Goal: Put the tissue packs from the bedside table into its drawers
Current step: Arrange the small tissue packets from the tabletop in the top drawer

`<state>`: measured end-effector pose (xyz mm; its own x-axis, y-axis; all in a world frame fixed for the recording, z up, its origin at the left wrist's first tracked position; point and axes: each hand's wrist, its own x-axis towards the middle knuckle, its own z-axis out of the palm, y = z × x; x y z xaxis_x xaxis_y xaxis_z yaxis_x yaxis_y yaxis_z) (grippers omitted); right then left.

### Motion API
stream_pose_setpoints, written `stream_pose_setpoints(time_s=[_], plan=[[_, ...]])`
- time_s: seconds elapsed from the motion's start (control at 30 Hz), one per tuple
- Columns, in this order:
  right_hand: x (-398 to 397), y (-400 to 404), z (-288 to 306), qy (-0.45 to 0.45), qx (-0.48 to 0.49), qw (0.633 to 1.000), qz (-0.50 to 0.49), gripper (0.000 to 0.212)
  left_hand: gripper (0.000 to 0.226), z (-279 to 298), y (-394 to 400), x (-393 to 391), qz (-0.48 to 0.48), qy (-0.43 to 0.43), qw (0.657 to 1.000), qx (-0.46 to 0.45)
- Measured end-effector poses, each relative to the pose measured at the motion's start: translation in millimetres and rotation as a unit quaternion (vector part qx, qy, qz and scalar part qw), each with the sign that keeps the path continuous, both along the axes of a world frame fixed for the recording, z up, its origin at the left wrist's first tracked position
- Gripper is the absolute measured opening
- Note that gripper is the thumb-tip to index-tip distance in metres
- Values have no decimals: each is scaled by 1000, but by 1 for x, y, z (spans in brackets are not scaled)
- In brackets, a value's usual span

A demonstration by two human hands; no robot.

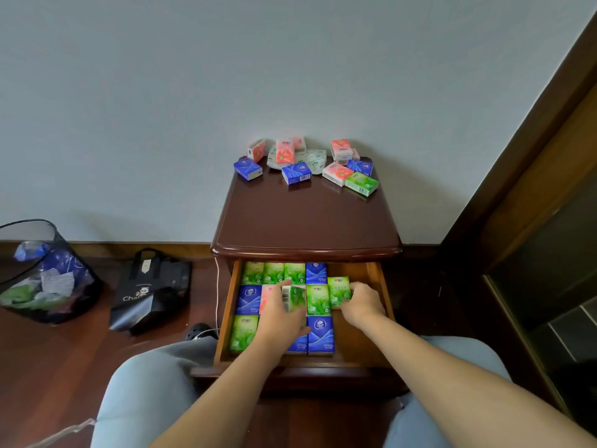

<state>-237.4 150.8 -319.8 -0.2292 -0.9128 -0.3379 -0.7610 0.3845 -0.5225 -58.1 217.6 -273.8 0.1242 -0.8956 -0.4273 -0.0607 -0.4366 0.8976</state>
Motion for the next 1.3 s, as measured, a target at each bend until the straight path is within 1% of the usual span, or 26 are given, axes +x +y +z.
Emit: stream_pose_setpoints(time_s=[0.03,0.1,0.17,0.23,0.27,0.33,0.4,0.43,0.5,0.57,0.63,0.7,0.73,0.77,0.8,0.87,0.9,0.93,1.0,1.07,1.13,1.17,1.2,1.23,1.27,1.3], plan=[[-3,0,3,-11,8,999,30,19,62,1,-2,-1,7,12,1000,7],[-9,1,10,-19,12,995,98,31,68,0,-8,-2,9,0,1000,11],[-18,3,18,-14,-20,988,154,57,72,-1,-12,-5,20,2,1000,8],[-26,9,28,-57,-67,972,216,85,73,-2,-17,-8,39,27,999,8],[-30,14,34,-92,-81,960,250,95,72,-1,-19,-11,42,37,998,14],[-34,23,45,-131,-98,935,315,105,64,0,-21,-18,30,48,998,28],[-37,30,52,-114,-119,921,353,108,44,2,-20,-29,6,71,997,38],[-38,32,55,-99,-131,918,362,109,28,4,-19,-34,-15,88,995,40],[-43,37,58,-79,-147,912,376,109,15,6,-17,-41,-67,99,992,39],[-48,41,61,-71,-144,902,400,102,22,9,-15,-45,-103,78,991,42],[-55,44,61,-48,-136,897,419,87,34,12,-14,-46,-114,46,991,48],[-59,47,61,11,-150,901,406,69,48,12,-12,-46,-108,17,993,52],[-61,49,61,54,-163,906,386,65,57,11,-11,-47,-100,16,993,55],[-61,51,60,90,-170,913,360,66,60,11,-11,-48,-90,27,994,60],[-61,53,59,103,-171,921,334,70,60,11,-12,-50,-82,45,993,67],[-60,56,59,62,-148,938,307,80,59,12,-13,-53,-74,76,991,81],[-62,56,58,41,-123,939,318,86,59,12,-15,-55,-73,76,991,81],[-64,56,58,42,-101,934,341,91,61,12,-16,-57,-77,58,992,75],[-69,54,58,87,-88,915,385,96,67,9,-20,-57,-95,13,993,66],[-72,50,57,118,-118,905,392,90,72,8,-23,-56,-111,16,991,67],[-72,43,56,147,-152,898,386,84,69,5,-26,-57,-114,33,991,64],[-72,40,54,167,-167,895,379,84,64,4,-28,-58,-114,22,992,55],[-72,36,53,188,-182,892,369,85,57,5,-29,-59,-120,-14,992,39],[-72,33,51,210,-194,890,354,85,50,4,-29,-60,-134,-77,988,17],[-73,30,48,230,-199,891,337,85,46,2,-30,-60,-156,-154,976,-12],[-73,27,45,251,-199,891,322,85,44,-2,-31,-59,-186,-230,954,-43]])
